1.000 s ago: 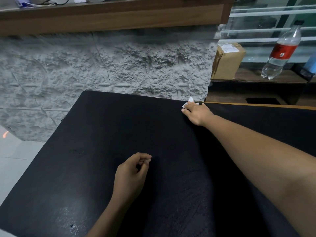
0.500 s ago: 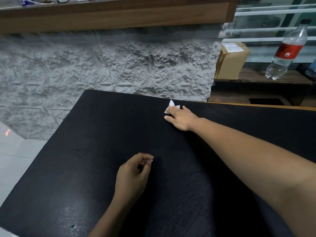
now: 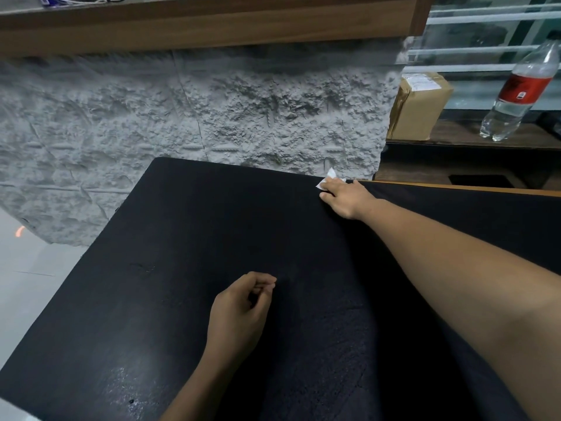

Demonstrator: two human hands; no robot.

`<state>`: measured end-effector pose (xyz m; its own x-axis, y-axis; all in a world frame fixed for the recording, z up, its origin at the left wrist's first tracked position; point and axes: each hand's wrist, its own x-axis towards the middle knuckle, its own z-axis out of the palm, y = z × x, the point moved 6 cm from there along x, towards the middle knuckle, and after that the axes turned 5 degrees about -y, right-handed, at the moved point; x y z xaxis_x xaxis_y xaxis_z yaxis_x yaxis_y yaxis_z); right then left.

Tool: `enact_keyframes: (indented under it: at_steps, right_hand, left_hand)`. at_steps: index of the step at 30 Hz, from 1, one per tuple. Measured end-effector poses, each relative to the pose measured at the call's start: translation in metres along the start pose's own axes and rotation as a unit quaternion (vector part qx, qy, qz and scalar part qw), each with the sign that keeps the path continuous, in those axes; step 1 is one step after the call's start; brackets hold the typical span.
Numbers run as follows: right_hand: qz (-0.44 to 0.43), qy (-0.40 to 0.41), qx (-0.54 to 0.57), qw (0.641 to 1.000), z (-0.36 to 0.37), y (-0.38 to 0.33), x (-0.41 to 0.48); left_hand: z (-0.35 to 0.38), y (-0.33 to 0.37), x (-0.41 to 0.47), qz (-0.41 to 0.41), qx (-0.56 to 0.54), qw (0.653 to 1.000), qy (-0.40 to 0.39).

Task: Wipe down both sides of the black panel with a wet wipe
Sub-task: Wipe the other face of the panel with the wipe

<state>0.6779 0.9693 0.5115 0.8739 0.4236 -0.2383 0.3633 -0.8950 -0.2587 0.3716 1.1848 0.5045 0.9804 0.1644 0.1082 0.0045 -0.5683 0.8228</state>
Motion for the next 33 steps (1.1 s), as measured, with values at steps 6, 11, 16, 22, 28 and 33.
enact_keyframes:
  at_steps: [6,11,16,22,28,33]
  right_hand:
    - [0.03,0.013,-0.009,0.999,-0.002,-0.008,-0.001]
    - [0.031,0.035,-0.015,0.999,-0.008,-0.007,-0.006]
    - [0.01,0.124,0.005,0.992,-0.023,0.0,-0.013]
    - [0.026,0.094,-0.022,0.995,-0.021,0.006,-0.015]
    - [-0.004,0.09,-0.012,0.996,-0.019,-0.017,-0.031]
    - [-0.07,0.102,0.018,0.992,0.007,-0.052,-0.06]
  left_hand:
    - [0.001,-0.001,0.0,-0.002,-0.008,1.0,0.0]
    - [0.001,-0.001,0.0,0.004,-0.002,1.0,0.004]
    - [0.0,-0.002,0.0,0.005,0.003,1.0,0.008]
    - [0.0,-0.001,0.0,0.002,0.0,1.0,0.008]
    - [-0.001,0.002,-0.001,0.003,0.0,1.0,0.012]
    - [-0.003,0.005,-0.002,0.007,0.009,1.0,0.009]
